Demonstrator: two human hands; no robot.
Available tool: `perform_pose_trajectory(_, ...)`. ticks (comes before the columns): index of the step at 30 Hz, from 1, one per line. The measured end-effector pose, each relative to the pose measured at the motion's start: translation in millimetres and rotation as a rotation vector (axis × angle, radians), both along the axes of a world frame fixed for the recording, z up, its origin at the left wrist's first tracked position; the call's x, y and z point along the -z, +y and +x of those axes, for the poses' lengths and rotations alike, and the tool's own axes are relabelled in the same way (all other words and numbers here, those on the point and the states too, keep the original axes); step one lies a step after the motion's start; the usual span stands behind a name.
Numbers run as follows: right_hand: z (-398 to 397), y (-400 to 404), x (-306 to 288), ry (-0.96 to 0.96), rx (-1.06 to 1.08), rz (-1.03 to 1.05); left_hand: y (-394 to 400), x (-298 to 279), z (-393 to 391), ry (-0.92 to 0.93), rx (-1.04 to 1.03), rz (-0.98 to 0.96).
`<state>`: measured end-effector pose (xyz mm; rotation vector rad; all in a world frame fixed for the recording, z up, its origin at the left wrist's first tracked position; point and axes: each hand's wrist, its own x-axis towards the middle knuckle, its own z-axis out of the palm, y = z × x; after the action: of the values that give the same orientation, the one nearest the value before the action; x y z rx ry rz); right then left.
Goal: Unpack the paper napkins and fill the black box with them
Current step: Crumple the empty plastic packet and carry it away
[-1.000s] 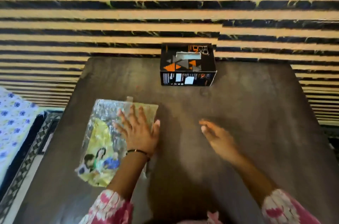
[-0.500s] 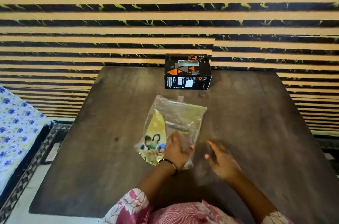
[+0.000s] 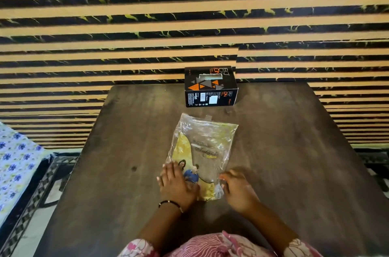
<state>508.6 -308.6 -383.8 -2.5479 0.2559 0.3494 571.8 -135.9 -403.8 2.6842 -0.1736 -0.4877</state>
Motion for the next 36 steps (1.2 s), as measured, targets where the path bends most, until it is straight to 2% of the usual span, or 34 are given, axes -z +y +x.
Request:
perform_pose_trajectory(4, 12, 14, -4, 0.041, -0.074, 0.078, -9, 3, -8, -0.012, 0.16, 0.048)
perform_pose_trajectory(9, 11, 34, -14, 0.058, -0.025, 0.301, -16, -4, -3, 0.026, 0.3, 0.043)
perform_pose_trajectory(11, 8, 37, -11, 0.031, -0.009, 0.308, -19, -6, -4, 0.016, 0.321, 0.061)
perform_pose_trajectory(15, 8, 31, -15, -0.107, 0.16, 0.271, -18, -8, 2, -0.04, 0.287, 0.091)
perform_pose_trajectory(19, 8, 23, -19, -0.118, 0.266, 0.19, -17, -13, 2, -0.075, 0.306, 0.099)
perform_pose_trajectory(23, 6, 25, -17, -0.047, 0.236, 0.265, -19, -15, -7, -0.179, 0.416, -0.029)
perform_pose_trajectory(25, 6, 24, -18, -0.047, 0.208, 0.328, -18, -15, -7, -0.189, 0.41, -0.214)
perform_pose_trajectory(27, 5, 21, -22, -0.06, 0.204, 0.352, -18, -16, -8, -0.122, 0.361, -0.413)
perform_pose_trajectory(29, 5, 20, -28, -0.069, 0.214, 0.375, -18, -19, -11, -0.096, 0.298, -0.529)
perform_pose_trajectory(31, 4, 22, -31, -0.087, 0.233, 0.436, -20, -23, -11, -0.098, 0.26, -0.55)
perform_pose_trajectory(36, -3, 20, -32, -0.068, 0.238, 0.6, -20, -31, -4, -0.19, 0.34, -0.356)
